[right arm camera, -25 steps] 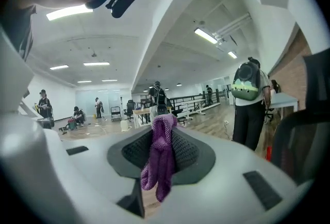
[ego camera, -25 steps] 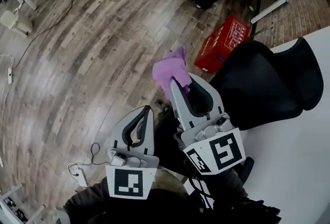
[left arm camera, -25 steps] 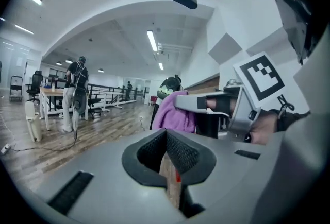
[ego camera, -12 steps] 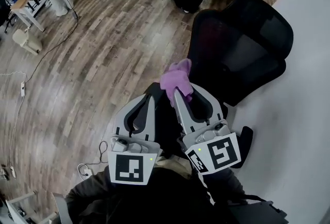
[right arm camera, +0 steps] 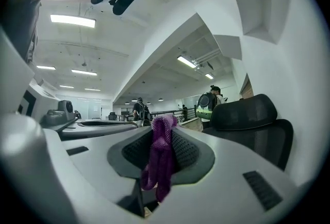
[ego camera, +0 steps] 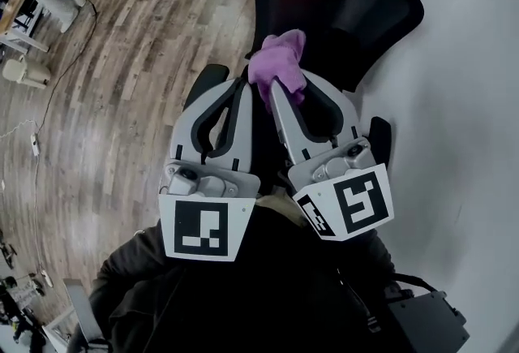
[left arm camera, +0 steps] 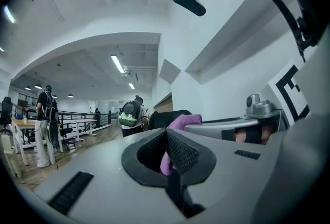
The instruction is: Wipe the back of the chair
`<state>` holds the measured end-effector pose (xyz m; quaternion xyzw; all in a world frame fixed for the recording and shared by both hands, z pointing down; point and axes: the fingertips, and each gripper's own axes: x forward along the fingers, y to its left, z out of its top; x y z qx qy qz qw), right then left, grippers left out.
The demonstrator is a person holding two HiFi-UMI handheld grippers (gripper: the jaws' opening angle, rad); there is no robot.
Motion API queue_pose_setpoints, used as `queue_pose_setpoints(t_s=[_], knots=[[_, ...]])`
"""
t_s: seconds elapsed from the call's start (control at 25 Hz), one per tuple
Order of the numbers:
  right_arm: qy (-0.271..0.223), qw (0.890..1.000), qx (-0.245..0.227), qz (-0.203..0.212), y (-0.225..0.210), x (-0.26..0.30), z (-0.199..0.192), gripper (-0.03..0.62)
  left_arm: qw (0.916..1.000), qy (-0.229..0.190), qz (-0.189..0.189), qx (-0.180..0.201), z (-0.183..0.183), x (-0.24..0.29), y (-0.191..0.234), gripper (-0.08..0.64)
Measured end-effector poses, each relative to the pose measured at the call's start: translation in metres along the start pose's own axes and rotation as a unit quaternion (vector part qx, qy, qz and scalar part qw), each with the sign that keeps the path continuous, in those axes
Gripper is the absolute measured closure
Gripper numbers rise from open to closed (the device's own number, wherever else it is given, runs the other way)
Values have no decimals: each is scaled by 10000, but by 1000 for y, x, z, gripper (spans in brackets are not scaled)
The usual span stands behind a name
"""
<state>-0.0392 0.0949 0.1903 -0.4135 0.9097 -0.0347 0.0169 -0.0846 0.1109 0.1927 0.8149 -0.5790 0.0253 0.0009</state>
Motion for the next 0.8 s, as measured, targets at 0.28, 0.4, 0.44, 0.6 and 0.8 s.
queue_pose_setpoints(t_s=[0.28,0.4,0.44,0.6,0.8], knots=[[-133,9999,-32,-104,-12,-17,-10,503,9998,-54,-169,96,-11,7,-24,554],[-141,9998,-39,-147,-19,-16,-10,503,9997,-34,-206,112,-12,13,-25,554],[-144,9998,-36,-149,-21,-15,-9,503,9997,-23,-215,117,-11,16,-25,554],[-158,9998,-20,-127,-24,-12,-4,503,9996,9,-236,140,-6,22,-26,554],[-178,9998,-1,-125,-31,-9,3,503,9995,7,-260,154,1,31,-27,554]])
